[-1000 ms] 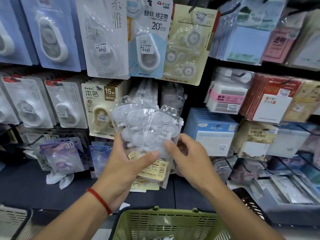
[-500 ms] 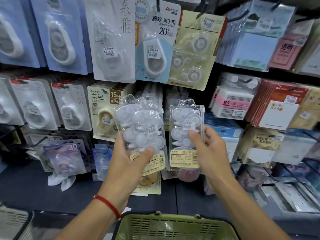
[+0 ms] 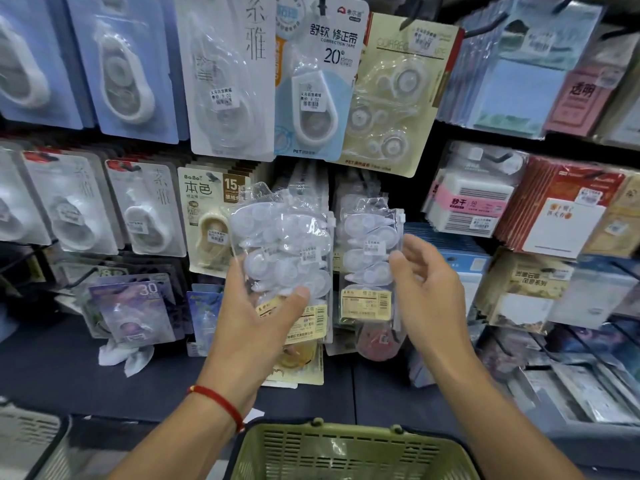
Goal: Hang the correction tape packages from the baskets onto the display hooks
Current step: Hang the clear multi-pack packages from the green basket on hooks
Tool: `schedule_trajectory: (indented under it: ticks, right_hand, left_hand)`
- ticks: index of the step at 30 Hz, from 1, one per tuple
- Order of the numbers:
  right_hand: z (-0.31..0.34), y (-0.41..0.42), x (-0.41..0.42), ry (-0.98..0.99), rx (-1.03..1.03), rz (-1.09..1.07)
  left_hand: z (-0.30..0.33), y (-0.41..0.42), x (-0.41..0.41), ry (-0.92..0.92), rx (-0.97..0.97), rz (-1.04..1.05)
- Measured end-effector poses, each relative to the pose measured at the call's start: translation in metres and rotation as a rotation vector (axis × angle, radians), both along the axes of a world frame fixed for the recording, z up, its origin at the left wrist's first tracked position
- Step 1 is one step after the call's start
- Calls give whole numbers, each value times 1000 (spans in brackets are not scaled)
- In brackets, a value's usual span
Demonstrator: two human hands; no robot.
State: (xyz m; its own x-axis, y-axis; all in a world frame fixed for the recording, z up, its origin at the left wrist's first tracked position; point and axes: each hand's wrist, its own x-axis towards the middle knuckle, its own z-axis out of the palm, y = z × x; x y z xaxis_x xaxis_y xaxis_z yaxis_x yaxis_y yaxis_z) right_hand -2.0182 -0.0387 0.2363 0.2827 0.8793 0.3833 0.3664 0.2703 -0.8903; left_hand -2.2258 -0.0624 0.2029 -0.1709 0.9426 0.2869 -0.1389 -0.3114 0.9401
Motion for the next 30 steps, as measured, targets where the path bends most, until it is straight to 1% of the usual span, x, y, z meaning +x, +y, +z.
schedule_trajectory:
  ticks: [2, 4, 6, 8, 10, 14, 20, 24, 30]
  right_hand:
    - [-2, -3, -1, -153, 49, -64]
    - [-4, -7, -4, -216, 79, -49]
    - [-6, -9, -9, -167, 26, 94]
    - [-9, -11, -17, -89, -84, 286]
    - [-16, -11, -23, -5, -155, 366]
    - [-17, -10, -24, 138, -166, 353]
    - [-13, -5, -16, 262, -70, 147]
    - [-10, -2, -12, 276, -23, 117]
    - [-8, -2, -12, 322, -14, 98]
  left_hand:
    - [-2, 1, -1, -5, 12, 12]
    - [-3, 1, -1, 4, 15, 3]
    - [-3, 1, 2, 0, 7, -22]
    - [-3, 2, 5, -31, -15, -64]
    - [-1, 1, 7, -55, -42, -110]
    - [3, -1, 11, -98, -93, -136]
    - [2, 2, 5, 5, -127, -65]
    - [2, 2, 6, 45, -124, -61]
    - [2, 2, 4, 21, -109, -37]
